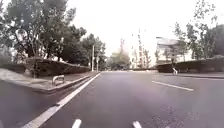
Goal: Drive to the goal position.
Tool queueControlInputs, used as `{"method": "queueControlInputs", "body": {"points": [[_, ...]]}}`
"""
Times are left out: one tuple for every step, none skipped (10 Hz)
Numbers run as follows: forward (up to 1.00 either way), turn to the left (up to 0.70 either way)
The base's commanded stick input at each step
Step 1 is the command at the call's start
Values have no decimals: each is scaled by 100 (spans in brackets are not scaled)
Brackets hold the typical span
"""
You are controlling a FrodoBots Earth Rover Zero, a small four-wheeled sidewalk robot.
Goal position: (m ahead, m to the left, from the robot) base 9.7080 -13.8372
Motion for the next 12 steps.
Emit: {"method": "queueControlInputs", "body": {"points": [[70, 0], [70, 0], [70, 0], [70, 0], [70, 0], [70, 0], [70, 0], [70, 0], [70, 0], [70, 0], [70, 0], [70, 0]]}}
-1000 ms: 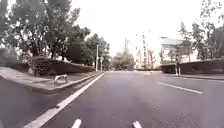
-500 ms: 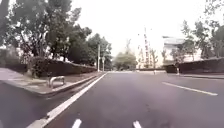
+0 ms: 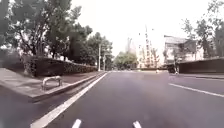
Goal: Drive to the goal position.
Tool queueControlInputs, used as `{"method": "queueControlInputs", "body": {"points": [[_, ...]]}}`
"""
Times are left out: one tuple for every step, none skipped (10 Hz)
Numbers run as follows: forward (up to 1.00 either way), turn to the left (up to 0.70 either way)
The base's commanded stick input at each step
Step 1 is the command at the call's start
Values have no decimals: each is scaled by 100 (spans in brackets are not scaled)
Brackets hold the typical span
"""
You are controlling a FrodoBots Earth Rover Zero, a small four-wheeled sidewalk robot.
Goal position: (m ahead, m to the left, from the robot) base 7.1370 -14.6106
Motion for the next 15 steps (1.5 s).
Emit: {"method": "queueControlInputs", "body": {"points": [[70, 0], [70, 0], [70, 0], [70, 0], [70, 0], [70, 0], [70, 0], [70, 0], [70, 0], [70, 0], [70, 0], [70, 0], [70, 0], [70, 0], [70, 0]]}}
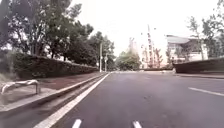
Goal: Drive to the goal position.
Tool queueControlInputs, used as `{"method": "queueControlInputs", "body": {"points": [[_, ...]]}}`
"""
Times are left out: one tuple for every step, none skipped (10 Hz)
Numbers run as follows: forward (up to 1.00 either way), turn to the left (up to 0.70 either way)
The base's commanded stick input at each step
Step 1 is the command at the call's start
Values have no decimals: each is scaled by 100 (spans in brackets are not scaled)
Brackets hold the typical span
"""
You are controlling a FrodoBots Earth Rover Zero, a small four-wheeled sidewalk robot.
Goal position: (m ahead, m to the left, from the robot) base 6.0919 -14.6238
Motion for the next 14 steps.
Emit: {"method": "queueControlInputs", "body": {"points": [[70, 0], [70, 0], [70, 0], [70, 0], [70, 0], [70, 0], [70, 0], [70, 0], [70, 0], [70, 0], [70, 0], [70, 0], [70, 0], [70, 0]]}}
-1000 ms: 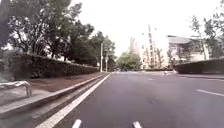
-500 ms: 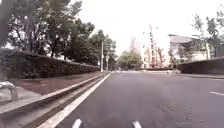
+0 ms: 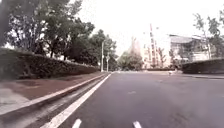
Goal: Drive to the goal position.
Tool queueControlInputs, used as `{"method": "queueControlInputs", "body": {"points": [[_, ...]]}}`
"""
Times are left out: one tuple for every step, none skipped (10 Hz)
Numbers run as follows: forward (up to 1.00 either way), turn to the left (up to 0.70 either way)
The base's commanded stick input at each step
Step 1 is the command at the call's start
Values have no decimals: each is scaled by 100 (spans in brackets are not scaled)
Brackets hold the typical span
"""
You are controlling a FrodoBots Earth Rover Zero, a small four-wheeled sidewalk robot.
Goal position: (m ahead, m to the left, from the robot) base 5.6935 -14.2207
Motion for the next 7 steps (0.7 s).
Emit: {"method": "queueControlInputs", "body": {"points": [[70, 0], [70, 0], [70, 0], [70, 0], [70, 0], [70, 0], [70, 0]]}}
